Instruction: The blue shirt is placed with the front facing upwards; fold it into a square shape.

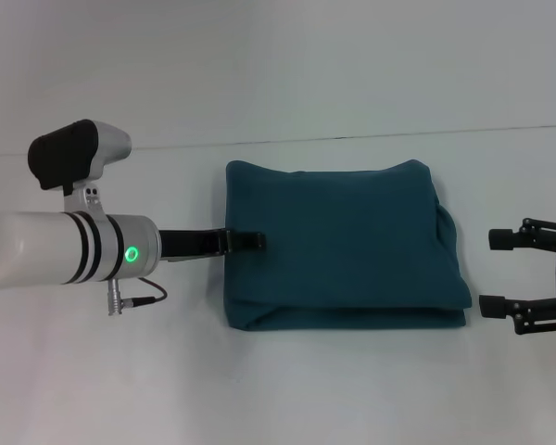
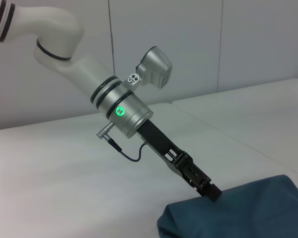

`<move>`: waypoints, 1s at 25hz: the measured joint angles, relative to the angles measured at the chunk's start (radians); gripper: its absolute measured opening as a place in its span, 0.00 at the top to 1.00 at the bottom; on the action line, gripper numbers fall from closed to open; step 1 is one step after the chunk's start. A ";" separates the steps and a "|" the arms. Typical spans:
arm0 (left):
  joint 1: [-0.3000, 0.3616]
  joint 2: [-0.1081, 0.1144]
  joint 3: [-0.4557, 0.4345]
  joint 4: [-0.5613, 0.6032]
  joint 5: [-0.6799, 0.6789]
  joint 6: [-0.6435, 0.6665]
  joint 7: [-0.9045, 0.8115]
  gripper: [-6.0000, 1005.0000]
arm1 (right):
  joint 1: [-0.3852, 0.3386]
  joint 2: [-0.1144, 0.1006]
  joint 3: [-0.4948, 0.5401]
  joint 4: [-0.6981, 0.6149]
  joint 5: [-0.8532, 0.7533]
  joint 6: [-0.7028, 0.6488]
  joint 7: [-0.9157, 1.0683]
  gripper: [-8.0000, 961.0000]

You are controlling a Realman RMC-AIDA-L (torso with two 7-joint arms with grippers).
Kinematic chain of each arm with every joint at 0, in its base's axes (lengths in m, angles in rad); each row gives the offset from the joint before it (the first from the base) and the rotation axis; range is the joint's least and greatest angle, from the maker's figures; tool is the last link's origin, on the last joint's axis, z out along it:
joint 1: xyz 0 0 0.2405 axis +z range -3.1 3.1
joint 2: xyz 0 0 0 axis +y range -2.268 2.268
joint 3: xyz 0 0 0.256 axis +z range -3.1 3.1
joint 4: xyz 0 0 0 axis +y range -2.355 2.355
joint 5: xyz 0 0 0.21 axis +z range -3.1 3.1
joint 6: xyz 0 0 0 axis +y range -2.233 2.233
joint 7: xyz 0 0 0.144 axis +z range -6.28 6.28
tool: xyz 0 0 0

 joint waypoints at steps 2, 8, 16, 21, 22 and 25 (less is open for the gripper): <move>-0.001 -0.002 0.000 -0.001 0.000 -0.001 0.000 0.21 | 0.000 0.000 0.000 0.000 0.000 0.000 0.000 0.02; -0.003 -0.007 0.000 -0.004 0.000 -0.002 -0.007 0.21 | 0.001 0.000 0.000 -0.001 0.000 0.019 0.000 0.02; -0.011 -0.017 0.000 -0.019 0.000 -0.003 -0.007 0.22 | 0.003 0.000 0.000 -0.002 0.000 0.025 0.001 0.02; -0.013 -0.021 0.000 -0.030 0.000 -0.011 -0.005 0.22 | 0.002 0.000 0.000 -0.002 0.000 0.033 0.001 0.02; -0.013 -0.021 0.000 -0.034 0.000 -0.016 0.002 0.23 | 0.002 0.000 0.000 -0.002 0.000 0.035 0.001 0.02; -0.010 -0.022 0.000 -0.039 -0.005 -0.023 0.021 0.25 | 0.001 0.000 0.000 -0.002 0.000 0.039 0.001 0.02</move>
